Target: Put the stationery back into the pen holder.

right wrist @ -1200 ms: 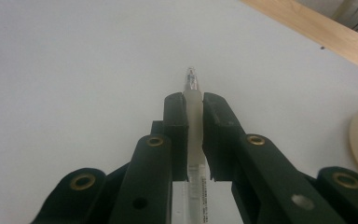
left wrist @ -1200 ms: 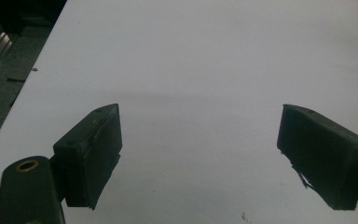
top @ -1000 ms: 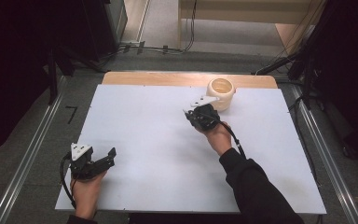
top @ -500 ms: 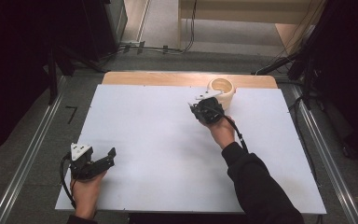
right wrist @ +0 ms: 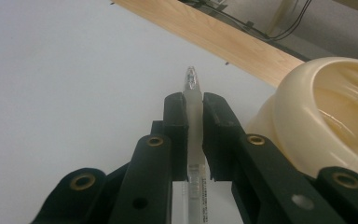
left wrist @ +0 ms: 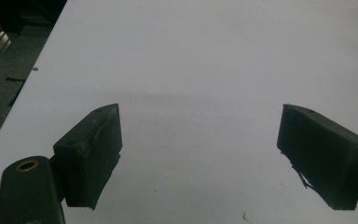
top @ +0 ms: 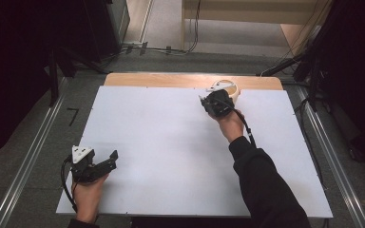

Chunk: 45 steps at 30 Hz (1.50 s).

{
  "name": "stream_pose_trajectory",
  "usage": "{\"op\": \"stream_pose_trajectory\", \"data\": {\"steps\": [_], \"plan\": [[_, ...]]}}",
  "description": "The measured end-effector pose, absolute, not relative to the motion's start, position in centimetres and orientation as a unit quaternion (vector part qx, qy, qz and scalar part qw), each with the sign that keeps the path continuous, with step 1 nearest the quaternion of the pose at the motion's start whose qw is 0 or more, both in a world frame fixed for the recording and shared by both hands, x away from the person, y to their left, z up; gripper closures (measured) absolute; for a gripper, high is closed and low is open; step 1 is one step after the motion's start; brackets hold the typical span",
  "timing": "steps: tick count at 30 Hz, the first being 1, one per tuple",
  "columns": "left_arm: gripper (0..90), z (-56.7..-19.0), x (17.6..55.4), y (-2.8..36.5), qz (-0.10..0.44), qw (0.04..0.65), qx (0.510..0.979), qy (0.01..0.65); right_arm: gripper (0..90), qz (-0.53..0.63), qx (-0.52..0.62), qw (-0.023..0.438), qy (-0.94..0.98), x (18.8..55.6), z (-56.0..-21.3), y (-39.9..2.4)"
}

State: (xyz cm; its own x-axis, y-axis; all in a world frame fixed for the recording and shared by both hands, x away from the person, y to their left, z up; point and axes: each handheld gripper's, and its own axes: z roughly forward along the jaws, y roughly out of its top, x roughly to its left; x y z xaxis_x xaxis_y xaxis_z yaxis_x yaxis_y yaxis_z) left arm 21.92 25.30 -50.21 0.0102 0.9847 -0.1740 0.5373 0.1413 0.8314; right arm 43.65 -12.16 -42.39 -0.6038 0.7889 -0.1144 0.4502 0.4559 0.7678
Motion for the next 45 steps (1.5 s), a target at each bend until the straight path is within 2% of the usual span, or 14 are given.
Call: {"op": "stream_pose_trajectory", "data": {"steps": [23,45], "plan": [[14.6,-50.2,21.9,25.3,0.281,0.395,0.591,0.644,78.7,0.355,0.380,0.265,0.812,45.9,-39.2,-13.3],[14.6,-50.4,22.0,25.6,0.279,0.394,0.589,0.648,78.7,0.351,0.411,0.270,0.797,49.2,-37.9,-15.2]]}}
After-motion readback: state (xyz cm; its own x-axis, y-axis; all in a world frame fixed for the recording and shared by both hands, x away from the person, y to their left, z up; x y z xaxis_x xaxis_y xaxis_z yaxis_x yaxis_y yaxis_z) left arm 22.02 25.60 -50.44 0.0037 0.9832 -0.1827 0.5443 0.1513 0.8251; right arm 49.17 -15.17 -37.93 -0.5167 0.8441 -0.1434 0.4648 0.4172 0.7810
